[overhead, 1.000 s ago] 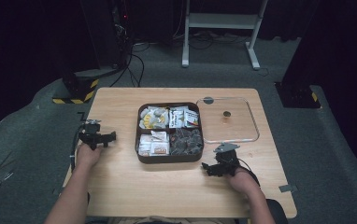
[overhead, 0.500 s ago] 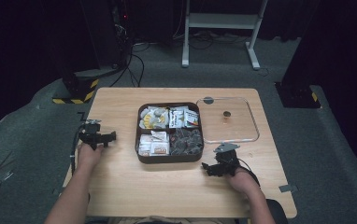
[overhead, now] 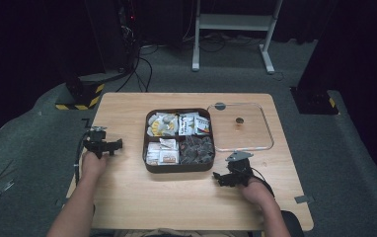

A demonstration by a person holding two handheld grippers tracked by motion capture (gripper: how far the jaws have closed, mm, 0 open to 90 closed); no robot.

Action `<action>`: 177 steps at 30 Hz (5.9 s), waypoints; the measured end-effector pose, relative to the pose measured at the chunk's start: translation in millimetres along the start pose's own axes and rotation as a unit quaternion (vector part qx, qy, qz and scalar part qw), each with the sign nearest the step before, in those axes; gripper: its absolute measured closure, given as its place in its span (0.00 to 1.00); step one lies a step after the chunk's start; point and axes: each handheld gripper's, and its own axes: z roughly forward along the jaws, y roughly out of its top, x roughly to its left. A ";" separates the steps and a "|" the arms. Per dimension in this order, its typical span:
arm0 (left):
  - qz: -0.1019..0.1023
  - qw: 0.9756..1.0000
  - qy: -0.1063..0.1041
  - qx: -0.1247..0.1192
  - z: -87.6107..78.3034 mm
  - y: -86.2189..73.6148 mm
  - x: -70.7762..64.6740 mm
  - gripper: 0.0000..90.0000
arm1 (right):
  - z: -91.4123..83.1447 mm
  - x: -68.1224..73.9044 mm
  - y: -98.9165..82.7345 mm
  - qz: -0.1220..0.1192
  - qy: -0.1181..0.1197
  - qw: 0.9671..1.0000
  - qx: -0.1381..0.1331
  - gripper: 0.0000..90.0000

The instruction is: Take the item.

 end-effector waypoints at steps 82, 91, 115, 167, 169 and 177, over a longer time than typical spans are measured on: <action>0.132 0.963 -0.231 -0.038 -73.8 55.5 -75.4 0.52 | -0.3 0.4 -0.2 0.002 -0.002 1.000 0.001 0.09; 0.143 0.957 -0.251 -0.036 -70.9 57.1 -88.3 0.52 | -1.1 1.6 -1.0 0.007 -0.005 1.000 0.001 0.09; 0.174 0.941 -0.290 -0.004 -58.6 57.6 -118.8 0.59 | -4.2 3.6 -4.2 0.010 -0.011 1.000 0.000 0.09; 0.260 0.915 -0.300 0.069 -26.3 53.8 -144.7 0.96 | -9.3 6.6 -9.3 0.014 -0.014 1.000 0.001 0.09; 0.259 0.915 -0.300 0.069 -26.9 54.4 -143.9 0.96 | -9.4 6.6 -9.4 0.014 -0.013 1.000 0.001 0.09; 0.250 0.916 -0.308 0.063 -30.4 56.5 -140.4 0.96 | -9.4 6.5 -9.4 0.013 -0.013 1.000 0.000 0.09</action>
